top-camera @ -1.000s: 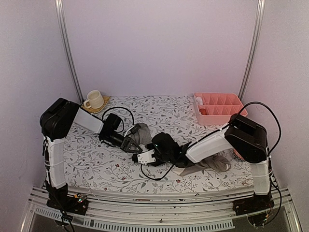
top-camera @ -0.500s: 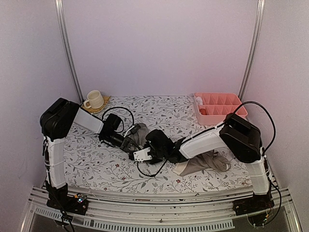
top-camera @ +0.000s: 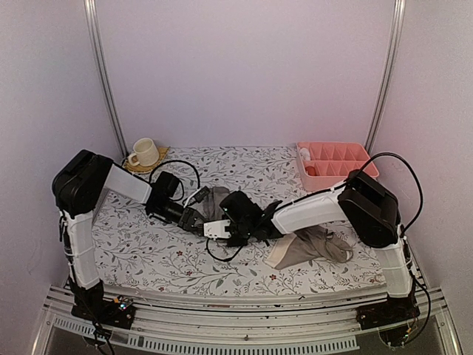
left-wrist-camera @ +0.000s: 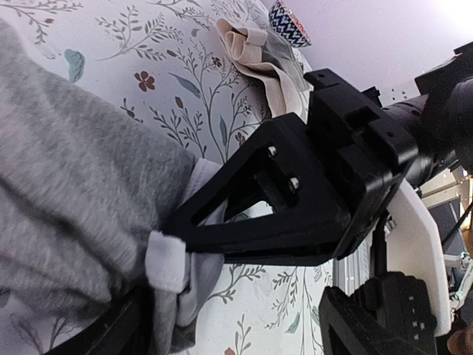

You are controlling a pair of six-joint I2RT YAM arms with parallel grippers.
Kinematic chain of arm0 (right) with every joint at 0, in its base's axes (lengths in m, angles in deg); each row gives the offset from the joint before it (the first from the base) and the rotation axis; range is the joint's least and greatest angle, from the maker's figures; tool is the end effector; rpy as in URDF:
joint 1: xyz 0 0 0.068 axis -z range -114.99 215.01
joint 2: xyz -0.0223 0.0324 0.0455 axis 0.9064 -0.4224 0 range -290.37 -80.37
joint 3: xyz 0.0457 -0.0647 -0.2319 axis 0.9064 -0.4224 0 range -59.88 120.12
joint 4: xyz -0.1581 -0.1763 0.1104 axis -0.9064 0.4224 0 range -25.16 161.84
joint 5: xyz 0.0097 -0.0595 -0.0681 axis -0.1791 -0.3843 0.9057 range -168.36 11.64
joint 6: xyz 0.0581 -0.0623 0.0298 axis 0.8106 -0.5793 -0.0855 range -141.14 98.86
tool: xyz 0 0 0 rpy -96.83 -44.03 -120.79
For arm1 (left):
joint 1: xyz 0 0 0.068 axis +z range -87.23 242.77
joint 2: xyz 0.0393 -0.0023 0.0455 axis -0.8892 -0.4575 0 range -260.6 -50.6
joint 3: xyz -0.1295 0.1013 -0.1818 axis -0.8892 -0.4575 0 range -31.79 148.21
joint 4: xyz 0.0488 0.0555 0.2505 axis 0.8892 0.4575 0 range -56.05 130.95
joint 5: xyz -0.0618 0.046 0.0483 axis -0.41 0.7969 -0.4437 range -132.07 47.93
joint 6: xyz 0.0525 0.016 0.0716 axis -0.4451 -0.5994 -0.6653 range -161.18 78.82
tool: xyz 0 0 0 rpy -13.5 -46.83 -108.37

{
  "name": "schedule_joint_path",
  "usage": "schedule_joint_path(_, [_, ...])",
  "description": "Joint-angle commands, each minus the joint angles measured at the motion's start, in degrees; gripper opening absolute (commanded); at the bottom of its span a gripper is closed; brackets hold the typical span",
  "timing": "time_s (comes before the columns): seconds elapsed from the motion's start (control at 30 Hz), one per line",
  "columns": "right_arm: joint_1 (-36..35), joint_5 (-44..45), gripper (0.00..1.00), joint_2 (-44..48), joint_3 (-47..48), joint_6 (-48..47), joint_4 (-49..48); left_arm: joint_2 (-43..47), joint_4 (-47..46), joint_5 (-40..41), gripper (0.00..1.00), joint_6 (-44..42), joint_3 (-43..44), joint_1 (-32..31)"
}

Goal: Roll the underwear
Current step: Roll the underwear at the center of the board.

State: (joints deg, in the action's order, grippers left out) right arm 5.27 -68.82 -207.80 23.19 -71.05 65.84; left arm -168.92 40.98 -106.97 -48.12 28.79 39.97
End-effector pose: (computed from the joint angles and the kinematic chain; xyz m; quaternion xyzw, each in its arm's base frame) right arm 0.2573 0.4146 0.0628 -0.7354 0.5568 -0.0443 0.3836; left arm 0.3027 -0.2065 0.0478 0.3246 0.7658 -0.5441 0.1103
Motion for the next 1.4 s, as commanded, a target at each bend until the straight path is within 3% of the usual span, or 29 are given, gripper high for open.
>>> schedule_joint_path(0.0, [0.62,-2.62,0.04,2.29,-0.71,9.54,11.45,2.53,-1.73,5.88,0.86,-0.84,-2.10,2.22])
schedule_joint_path(0.17, [0.66,-5.87,0.04,4.87,-1.55,18.28,18.64,4.48,-3.66,7.36,0.98,-0.81,-2.52,2.49])
schedule_joint_path(0.33, [0.24,-12.32,0.05,5.99,-0.45,26.79,25.17,7.98,-7.37,6.59,0.98,0.34,-3.92,3.46])
schedule_joint_path(0.5, [0.69,-16.86,0.07,3.59,5.60,28.99,31.94,12.74,-14.33,9.71,0.99,-1.40,-9.64,3.57])
schedule_joint_path(0.67, [4.95,-25.43,0.08,-0.40,13.69,29.17,39.55,16.75,-25.78,9.12,0.98,0.33,-17.14,3.33])
schedule_joint_path(0.97, [12.42,-38.03,0.10,-6.10,20.42,29.39,45.79,26.73,-57.88,11.22,0.97,1.05,-35.99,2.45])
schedule_joint_path(1.13, [12.98,-41.41,0.11,-9.68,24.51,28.09,48.88,29.07,-61.07,13.20,0.93,-5.51,-39.40,-1.43])
schedule_joint_path(1.37, [13.30,-43.29,0.13,-11.25,26.49,28.02,50.93,28.84,-60.66,25.35,0.87,-21.68,-41.50,-12.68])
